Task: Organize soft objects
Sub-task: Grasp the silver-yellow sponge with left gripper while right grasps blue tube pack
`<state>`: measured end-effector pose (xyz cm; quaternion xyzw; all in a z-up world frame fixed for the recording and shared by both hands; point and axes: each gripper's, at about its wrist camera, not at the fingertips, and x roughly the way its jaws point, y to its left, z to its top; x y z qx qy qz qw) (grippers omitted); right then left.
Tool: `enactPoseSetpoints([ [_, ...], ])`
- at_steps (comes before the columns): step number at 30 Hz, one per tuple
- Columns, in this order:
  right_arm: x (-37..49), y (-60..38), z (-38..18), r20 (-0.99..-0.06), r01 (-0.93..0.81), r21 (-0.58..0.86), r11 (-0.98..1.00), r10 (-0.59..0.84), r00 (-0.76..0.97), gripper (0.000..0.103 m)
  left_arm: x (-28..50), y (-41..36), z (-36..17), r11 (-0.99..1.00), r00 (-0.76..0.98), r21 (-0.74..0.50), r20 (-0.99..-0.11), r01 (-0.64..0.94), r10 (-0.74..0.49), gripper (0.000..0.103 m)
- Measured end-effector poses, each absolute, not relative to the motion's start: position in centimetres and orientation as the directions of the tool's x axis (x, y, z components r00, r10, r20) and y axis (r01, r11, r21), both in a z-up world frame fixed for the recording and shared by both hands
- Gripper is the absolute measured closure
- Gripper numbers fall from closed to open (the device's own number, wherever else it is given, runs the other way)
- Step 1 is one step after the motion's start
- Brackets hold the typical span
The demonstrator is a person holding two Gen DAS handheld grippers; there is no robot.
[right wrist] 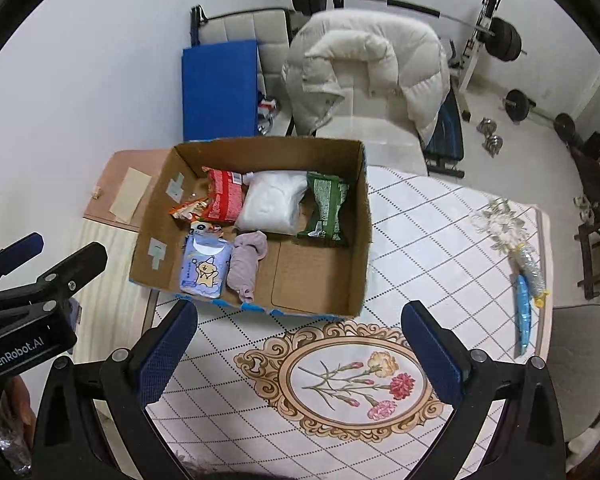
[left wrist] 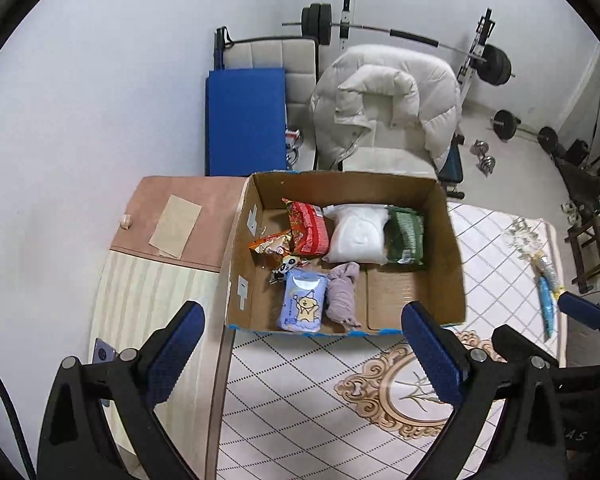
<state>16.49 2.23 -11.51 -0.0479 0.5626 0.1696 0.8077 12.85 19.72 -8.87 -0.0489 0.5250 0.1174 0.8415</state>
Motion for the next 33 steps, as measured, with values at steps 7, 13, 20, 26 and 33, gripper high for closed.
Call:
enactPoseSetpoints([
  [7,13.4,0.8,-8.4,-0.900,-0.342,0.120,0.932,0.247,0.359,0.000,10.1,18.4,-5.9,0.968,0.473,0.032,-0.868,-0.247,0.149,0.002],
  [13,12.5,0.3,-7.2,-0.887,-0.357,0.136,0.924,0.274,0.371,0.000,9.0,17.7,-4.9,0.964,0.483,0.039,-0.860,-0.262,0.166,0.002],
  [20,13.6,-2.5,-8.8,-0.887,-0.327,0.229,0.917,0.335,0.318,0.000,9.8,16.1,-5.5,0.960,0.469,0.013,-0.871,-0.279,0.148,0.002],
  [26,16.1,-11.5,-12.7,-0.922,-0.168,0.220,0.961,0.261,0.287,0.000,13.2,9.8,-9.2,0.977,0.420,-0.022,-0.905,-0.213,0.071,0.002],
  [33,21.5,-28.6,-20.8,-0.968,0.107,0.076,0.991,0.047,0.248,0.000,19.3,-3.7,-17.9,1.000,0.282,0.006,-0.959,-0.027,0.014,0.002],
])
